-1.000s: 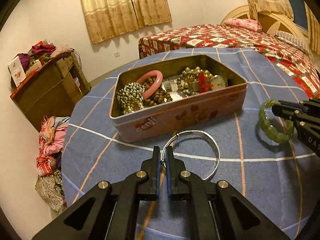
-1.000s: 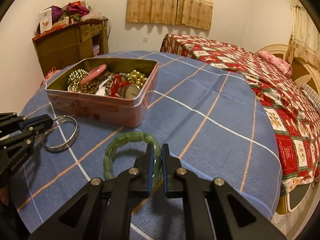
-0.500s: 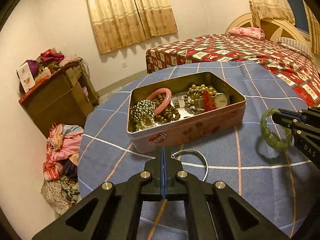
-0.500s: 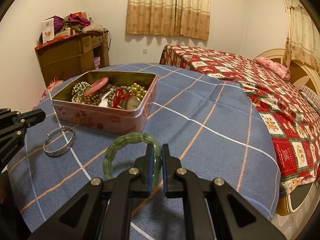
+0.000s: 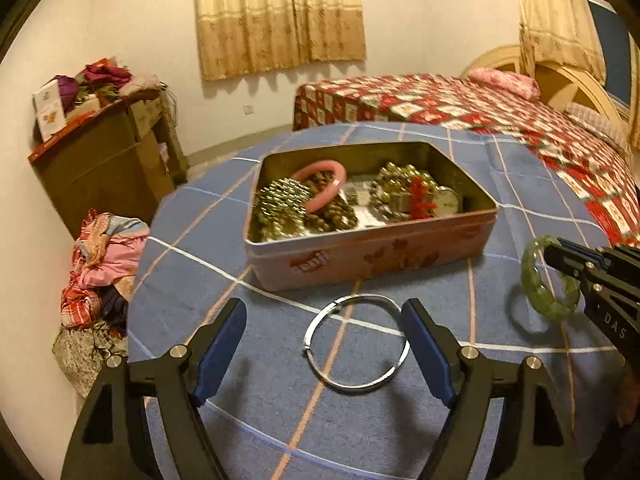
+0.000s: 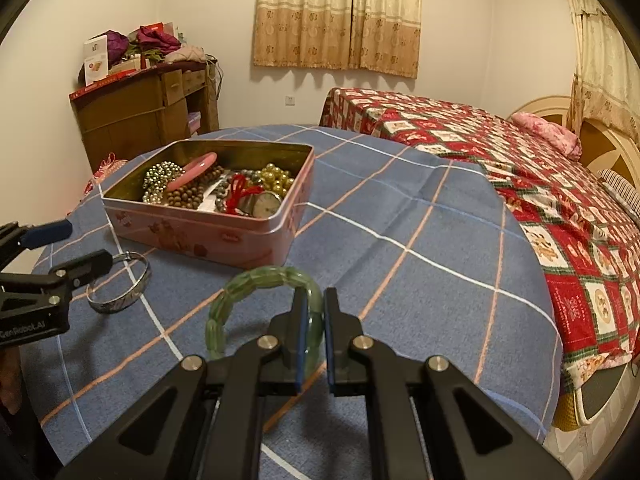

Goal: Organize jewelry
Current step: 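Grasp and lift the silver wire bangle with the left tool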

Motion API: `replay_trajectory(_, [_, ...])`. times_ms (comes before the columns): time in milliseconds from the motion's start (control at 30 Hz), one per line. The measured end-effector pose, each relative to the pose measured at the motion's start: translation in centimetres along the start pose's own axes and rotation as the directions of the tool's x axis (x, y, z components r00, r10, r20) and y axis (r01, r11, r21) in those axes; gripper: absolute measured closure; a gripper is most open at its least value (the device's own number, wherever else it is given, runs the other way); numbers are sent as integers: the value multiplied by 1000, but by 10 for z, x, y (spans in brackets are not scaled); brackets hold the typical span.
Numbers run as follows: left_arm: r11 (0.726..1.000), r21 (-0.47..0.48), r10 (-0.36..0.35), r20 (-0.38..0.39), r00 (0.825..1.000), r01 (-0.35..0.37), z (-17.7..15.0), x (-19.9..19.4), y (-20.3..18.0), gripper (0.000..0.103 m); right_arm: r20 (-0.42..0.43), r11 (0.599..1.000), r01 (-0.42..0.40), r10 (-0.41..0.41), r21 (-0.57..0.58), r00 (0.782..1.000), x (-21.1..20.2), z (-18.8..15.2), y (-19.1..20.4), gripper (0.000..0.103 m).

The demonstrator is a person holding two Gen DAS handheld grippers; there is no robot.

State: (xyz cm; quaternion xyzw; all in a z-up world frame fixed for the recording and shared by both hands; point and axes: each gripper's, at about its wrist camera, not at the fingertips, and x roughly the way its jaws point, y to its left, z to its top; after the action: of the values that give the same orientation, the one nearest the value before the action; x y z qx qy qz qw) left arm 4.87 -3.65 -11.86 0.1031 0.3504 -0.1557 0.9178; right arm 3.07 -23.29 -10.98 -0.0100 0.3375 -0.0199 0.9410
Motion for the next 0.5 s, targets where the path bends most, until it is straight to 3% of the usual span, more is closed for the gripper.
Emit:
replay_trajectory(300, [999,49,5,-76,997,-1,2,19,-15,23,-9,1000,-9,9,2,1000,3,0,0,94])
replay_trajectory(500, [997,66,-25,-140,990,35,3,31,-17,23,-9,1000,-8,8,2,1000,2,0,0,94])
